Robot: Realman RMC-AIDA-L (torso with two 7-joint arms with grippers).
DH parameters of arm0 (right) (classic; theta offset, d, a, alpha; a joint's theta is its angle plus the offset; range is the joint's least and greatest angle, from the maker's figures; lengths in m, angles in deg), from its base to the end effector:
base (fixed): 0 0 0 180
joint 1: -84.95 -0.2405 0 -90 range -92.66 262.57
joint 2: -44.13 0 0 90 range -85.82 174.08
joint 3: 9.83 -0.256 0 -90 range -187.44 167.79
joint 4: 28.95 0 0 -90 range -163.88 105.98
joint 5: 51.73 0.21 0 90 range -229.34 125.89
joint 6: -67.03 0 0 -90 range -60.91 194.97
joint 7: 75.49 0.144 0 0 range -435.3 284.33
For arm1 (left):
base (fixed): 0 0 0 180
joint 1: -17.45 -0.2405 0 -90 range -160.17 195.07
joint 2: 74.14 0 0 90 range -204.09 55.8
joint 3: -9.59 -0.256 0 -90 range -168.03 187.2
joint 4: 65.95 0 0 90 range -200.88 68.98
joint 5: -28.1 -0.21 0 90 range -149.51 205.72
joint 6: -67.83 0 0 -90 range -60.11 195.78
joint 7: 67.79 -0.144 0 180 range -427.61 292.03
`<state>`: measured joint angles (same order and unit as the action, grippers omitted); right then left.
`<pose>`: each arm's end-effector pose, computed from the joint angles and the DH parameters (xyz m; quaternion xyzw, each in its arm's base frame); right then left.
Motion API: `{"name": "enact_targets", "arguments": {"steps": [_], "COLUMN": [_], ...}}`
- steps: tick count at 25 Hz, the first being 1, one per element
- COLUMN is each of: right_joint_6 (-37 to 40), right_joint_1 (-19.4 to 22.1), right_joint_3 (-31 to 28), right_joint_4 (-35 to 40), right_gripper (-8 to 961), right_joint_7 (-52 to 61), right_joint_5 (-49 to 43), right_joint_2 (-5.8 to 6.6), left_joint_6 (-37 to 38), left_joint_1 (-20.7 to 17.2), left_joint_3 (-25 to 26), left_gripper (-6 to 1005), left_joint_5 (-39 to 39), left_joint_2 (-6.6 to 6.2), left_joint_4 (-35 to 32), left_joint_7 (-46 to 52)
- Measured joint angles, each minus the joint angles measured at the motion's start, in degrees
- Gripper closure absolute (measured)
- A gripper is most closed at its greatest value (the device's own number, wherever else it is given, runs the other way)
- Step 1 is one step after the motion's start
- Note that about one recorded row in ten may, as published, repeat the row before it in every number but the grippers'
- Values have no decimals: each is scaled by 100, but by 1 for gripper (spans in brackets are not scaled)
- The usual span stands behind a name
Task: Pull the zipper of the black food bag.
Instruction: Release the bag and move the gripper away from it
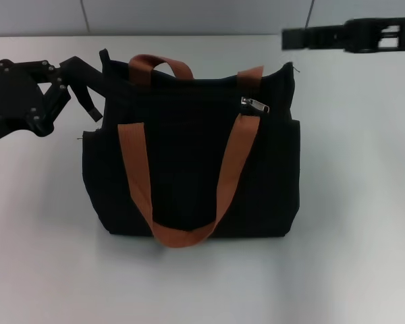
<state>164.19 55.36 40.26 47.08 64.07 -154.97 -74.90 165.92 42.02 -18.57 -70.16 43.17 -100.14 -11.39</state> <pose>0.1457 0.3428 0.0852 -0.8819 0.3764 0.2794 0.0504 -0.2789 0.3108 0.0568 -0.8764 -0.0779 -0.3768 0.2896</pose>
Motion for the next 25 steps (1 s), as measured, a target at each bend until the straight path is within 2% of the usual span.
{"name": "enact_targets", "arguments": {"steps": [1, 2, 4, 5, 6, 7, 10, 12, 14, 15, 16, 17, 21, 24, 25], "right_joint_6": [236, 236, 565, 797, 1211, 1211, 1695, 1893, 1999, 2047, 2041, 2041, 1672, 1588, 1575], "right_joint_1": [129, 129, 207, 230, 240, 240, 287, 390, 515, 607, 773, 773, 1016, 1045, 1045], "right_joint_3": [-238, -238, -452, -571, -747, -747, -827, -807, -799, -798, -803, -803, -849, -861, -863], "right_joint_4": [-588, -588, -1252, -1645, -2359, -2359, -3278, -3661, -3863, -3947, -4003, -4003, -4102, -4140, -4161], "right_gripper": [891, 850, 768, 727, 686, 647, 531, 453, 329, 329, 329, 329, 329, 329, 330], "right_joint_7": [-993, -993, -1999, -2566, -3564, -3564, -4945, -5873, -6564, -6933, -7400, -7400, -7921, -7945, -7948], "right_joint_5": [602, 602, 1001, 1135, 1218, 1218, 1167, 963, 653, 421, -25, -25, -772, -811, -812], "right_joint_2": [36, 36, 82, 123, 214, 214, 367, 418, 415, 393, 311, 311, 120, 91, 87], "left_joint_6": [3, 3, 7, 10, 14, 14, -13, -31, -31, -29, -20, -10, 12, 13, 20], "left_joint_1": [-1, -1, -6, -12, -18, -18, -19, -23, -27, -31, -38, -47, -105, -127, -135], "left_joint_3": [-13, -13, -20, -19, -22, -22, -36, -39, -44, -47, -47, -49, -57, -113, -199], "left_gripper": [863, 863, 862, 861, 861, 860, 859, 858, 857, 856, 856, 855, 853, 852, 851], "left_joint_5": [0, 0, 0, 0, -16, -16, -64, -109, -180, -234, -268, -279, -287, -298, -304], "left_joint_2": [14, 14, 34, 37, 47, 47, 51, 52, 53, 53, 50, 50, 55, 41, -11], "left_joint_4": [0, 0, 0, 0, 0, 0, 0, 24, 50, 60, 62, 64, 73, 64, 41], "left_joint_7": [3, 3, 8, 13, 26, 26, 104, 127, 127, 134, 152, 163, 199, 385, 531]}}
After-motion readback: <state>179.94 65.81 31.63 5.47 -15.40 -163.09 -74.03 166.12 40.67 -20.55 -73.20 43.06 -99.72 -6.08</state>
